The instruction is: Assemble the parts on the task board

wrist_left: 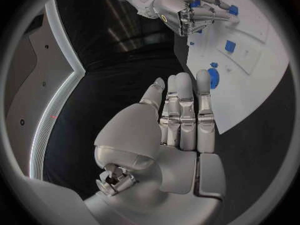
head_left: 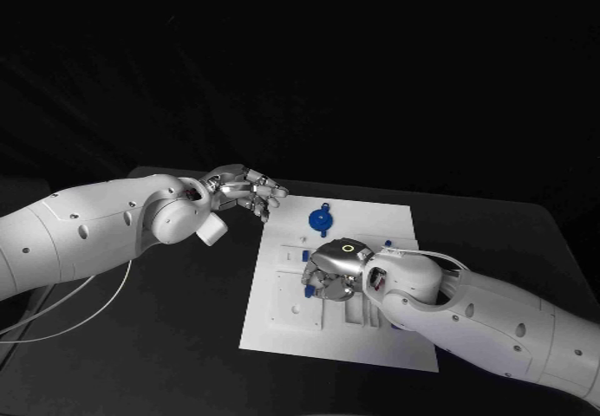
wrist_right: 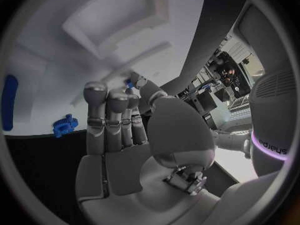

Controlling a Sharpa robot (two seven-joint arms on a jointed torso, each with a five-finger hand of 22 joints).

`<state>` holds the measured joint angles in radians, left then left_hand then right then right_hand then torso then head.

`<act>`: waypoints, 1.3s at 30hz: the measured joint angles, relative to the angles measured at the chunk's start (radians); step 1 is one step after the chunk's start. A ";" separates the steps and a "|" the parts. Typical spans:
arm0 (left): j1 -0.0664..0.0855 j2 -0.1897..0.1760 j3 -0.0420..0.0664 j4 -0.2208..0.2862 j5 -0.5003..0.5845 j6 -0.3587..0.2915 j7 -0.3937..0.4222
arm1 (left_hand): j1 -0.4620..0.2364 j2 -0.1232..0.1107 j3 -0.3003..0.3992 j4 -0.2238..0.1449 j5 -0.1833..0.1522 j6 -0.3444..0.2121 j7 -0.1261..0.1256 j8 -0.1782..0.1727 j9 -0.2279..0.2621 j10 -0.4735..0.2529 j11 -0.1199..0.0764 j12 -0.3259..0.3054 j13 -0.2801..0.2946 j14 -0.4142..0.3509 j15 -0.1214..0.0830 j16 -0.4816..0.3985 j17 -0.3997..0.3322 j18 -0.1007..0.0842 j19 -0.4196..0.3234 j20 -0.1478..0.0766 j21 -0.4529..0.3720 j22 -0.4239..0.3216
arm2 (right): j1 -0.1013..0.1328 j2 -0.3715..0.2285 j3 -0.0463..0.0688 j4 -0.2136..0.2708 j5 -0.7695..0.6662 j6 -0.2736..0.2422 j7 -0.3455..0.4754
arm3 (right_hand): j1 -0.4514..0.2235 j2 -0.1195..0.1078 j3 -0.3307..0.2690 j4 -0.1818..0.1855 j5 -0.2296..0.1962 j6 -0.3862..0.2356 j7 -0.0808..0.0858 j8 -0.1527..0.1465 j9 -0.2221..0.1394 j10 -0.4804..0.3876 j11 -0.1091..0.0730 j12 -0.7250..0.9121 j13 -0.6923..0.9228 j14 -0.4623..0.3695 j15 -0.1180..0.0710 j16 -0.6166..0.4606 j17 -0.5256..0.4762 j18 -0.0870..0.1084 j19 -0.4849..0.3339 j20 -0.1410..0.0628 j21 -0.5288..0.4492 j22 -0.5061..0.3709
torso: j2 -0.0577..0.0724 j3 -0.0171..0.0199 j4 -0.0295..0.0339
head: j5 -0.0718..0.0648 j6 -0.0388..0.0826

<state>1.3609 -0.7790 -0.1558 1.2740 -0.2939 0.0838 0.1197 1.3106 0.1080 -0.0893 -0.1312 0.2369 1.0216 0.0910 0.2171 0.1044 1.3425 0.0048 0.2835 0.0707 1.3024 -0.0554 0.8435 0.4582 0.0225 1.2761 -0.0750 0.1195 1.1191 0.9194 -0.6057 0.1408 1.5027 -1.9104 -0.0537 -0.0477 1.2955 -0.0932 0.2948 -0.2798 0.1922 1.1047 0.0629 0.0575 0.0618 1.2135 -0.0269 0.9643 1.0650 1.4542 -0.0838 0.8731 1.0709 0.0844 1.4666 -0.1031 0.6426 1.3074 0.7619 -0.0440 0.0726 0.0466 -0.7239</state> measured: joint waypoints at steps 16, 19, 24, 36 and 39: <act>0.000 -0.002 0.000 0.002 0.001 0.000 -0.002 | 0.000 0.000 -0.001 0.007 0.000 0.000 0.000 0.003 -0.002 0.000 0.000 0.000 0.000 0.000 0.000 0.000 0.001 0.000 0.000 0.000 0.000 0.000 | 0.001 0.005 -0.012 0.002 0.000 -0.003 0.000 | -0.059 0.022 -0.129 0.055 0.164 0.071 0.008 0.003 0.000 0.004 0.003 0.010 0.003 0.000 0.000 0.004 0.001 0.000 0.000 0.000 0.000 0.000 | 0.000 -0.0004 -0.0001 | 0.001 -0.005; 0.000 -0.002 0.000 0.002 0.001 0.000 -0.003 | 0.000 0.000 -0.001 0.007 0.000 0.000 0.000 0.003 -0.002 0.000 0.000 0.000 0.000 0.000 0.000 0.000 0.001 0.000 0.000 0.000 0.000 0.000 | 0.001 0.004 -0.013 0.003 0.001 -0.007 -0.001 | -0.062 0.026 -0.156 0.068 0.184 0.072 0.009 0.003 0.001 0.004 0.004 0.010 0.003 0.000 0.000 0.004 0.003 0.000 0.000 0.000 0.000 0.000 | 0.000 -0.0004 -0.0002 | 0.001 -0.006; 0.000 -0.003 0.000 0.002 0.001 0.000 -0.004 | 0.000 0.000 -0.001 0.007 0.000 0.000 0.000 0.003 -0.004 0.000 0.000 0.000 0.000 0.000 0.000 0.000 0.003 0.000 0.000 0.000 0.000 0.000 | -0.001 0.003 -0.016 0.005 0.001 -0.018 -0.005 | -0.066 0.022 -0.168 0.080 0.189 0.072 0.009 0.003 0.003 0.006 0.006 0.010 0.003 0.000 0.000 0.008 0.005 0.000 0.000 0.000 0.000 0.000 | 0.000 -0.0002 -0.0005 | 0.001 -0.006; 0.000 -0.005 0.000 0.003 0.001 -0.001 -0.007 | 0.000 0.000 0.000 0.013 0.000 -0.004 0.004 0.003 -0.005 0.000 0.000 0.000 0.000 0.000 0.000 0.000 0.003 0.000 0.000 0.000 -0.004 0.000 | -0.007 -0.007 -0.021 0.013 -0.001 -0.066 -0.025 | -0.065 0.013 -0.151 0.110 0.230 0.085 0.003 0.006 0.005 0.007 0.007 0.015 0.005 0.000 0.000 0.012 0.008 0.000 0.000 0.000 0.008 0.000 | 0.000 0.0007 -0.0011 | -0.002 -0.004; 0.000 -0.005 0.000 0.004 0.001 -0.002 -0.007 | 0.000 0.000 0.000 0.013 0.000 -0.004 0.004 0.003 -0.005 0.000 0.000 0.000 0.000 0.000 0.000 0.000 0.003 0.000 0.000 0.000 -0.004 0.000 | -0.007 -0.011 -0.022 0.020 -0.002 -0.082 -0.032 | -0.069 0.009 -0.145 0.116 0.244 0.089 0.001 0.006 0.004 0.007 0.007 0.015 0.005 0.000 0.000 0.012 0.009 0.000 0.000 0.000 0.008 0.000 | 0.000 0.0009 -0.0012 | -0.002 -0.004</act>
<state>1.3609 -0.7842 -0.1560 1.2785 -0.2925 0.0815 0.1125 1.3106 0.1080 -0.0897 -0.1185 0.2370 1.0180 0.0946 0.2205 0.0997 1.3425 0.0048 0.2835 0.0709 1.3023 -0.0554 0.8435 0.4616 0.0225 1.2760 -0.0750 0.1151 1.1193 0.9120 -0.6171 0.1192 1.5225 -1.9122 -0.1354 -0.0799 1.2266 -0.0844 0.1493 -0.1640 0.4361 1.1941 0.0643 0.0637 0.0659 1.2208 -0.0197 0.9790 1.0700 1.4541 -0.0837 0.8849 1.0798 0.0845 1.4666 -0.1030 0.6506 1.3073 0.7617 -0.0431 0.0714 0.0444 -0.7281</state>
